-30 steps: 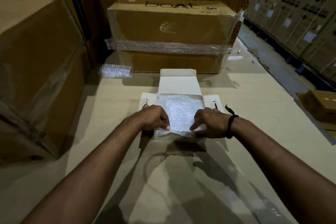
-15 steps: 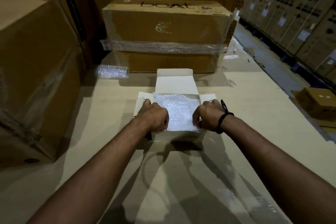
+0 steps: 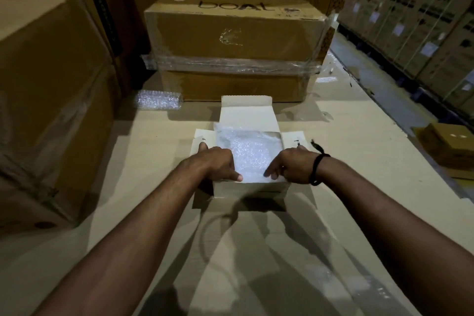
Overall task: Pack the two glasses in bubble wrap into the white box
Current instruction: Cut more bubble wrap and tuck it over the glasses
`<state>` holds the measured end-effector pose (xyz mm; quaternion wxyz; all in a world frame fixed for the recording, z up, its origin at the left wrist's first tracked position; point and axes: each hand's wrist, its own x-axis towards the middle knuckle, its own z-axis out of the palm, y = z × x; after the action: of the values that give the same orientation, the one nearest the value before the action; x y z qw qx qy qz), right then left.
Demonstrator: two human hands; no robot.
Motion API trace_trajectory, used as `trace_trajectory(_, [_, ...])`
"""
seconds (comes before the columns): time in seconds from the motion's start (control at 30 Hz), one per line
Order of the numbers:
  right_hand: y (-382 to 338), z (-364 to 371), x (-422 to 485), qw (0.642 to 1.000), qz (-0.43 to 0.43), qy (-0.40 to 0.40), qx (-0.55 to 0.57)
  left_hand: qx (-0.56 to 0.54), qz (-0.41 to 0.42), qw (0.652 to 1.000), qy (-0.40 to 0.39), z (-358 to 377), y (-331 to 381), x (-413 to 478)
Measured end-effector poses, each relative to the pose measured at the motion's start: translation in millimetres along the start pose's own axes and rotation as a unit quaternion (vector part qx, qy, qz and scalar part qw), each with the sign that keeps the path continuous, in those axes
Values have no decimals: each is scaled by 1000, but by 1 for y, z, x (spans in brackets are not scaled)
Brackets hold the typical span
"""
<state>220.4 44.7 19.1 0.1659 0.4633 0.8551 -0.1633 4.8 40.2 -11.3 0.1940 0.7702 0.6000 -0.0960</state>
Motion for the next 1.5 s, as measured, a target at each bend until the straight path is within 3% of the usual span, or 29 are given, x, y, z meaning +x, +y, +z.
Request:
trace_trajectory(0.07, [3, -2, -1, 997, 9, 61, 47, -6, 5, 1000, 7, 0, -1, -2])
trace_trajectory(0.13, [1, 1, 1, 992, 54, 105, -33, 18, 5, 999, 36, 1, 4, -3])
trace_trajectory(0.2, [-1, 7, 7, 983, 103, 114, -103, 59, -6, 996, 70, 5, 10, -1])
trace_trajectory(0.3, [-2, 11, 15, 978, 128, 117, -120, 89, -22, 992, 89, 7, 17, 0])
trace_trajectory(0.43, [-4, 23, 21, 977, 120, 115, -130, 36, -2, 998, 55, 0, 10, -5])
trace_trajectory(0.53, [-1, 29, 23, 970, 122, 153, -143, 24, -4, 995, 101, -8, 0, -12])
trace_trajectory(0.7, [7, 35, 26, 959, 130, 203, -150, 181, -19, 971, 153, -1, -1, -13])
trace_trajectory(0.77, [8, 33, 26, 962, 123, 187, -153, 181, -39, 972, 147, 6, -3, -10])
trace_trajectory(0.97, [20, 18, 27, 977, 86, 37, -191, 177, -74, 974, 118, 8, -3, -1])
trace_trajectory(1.27, [20, 19, 45, 965, 70, -28, -251, 215, -81, 972, 44, -3, -1, 17])
trace_trajectory(1.37, [17, 17, 44, 961, 66, -21, -267, 243, -68, 966, 54, -6, -1, 20])
trace_trajectory(1.5, [20, 8, 40, 970, 30, 85, -225, 237, -38, 969, 57, -4, -9, 21])
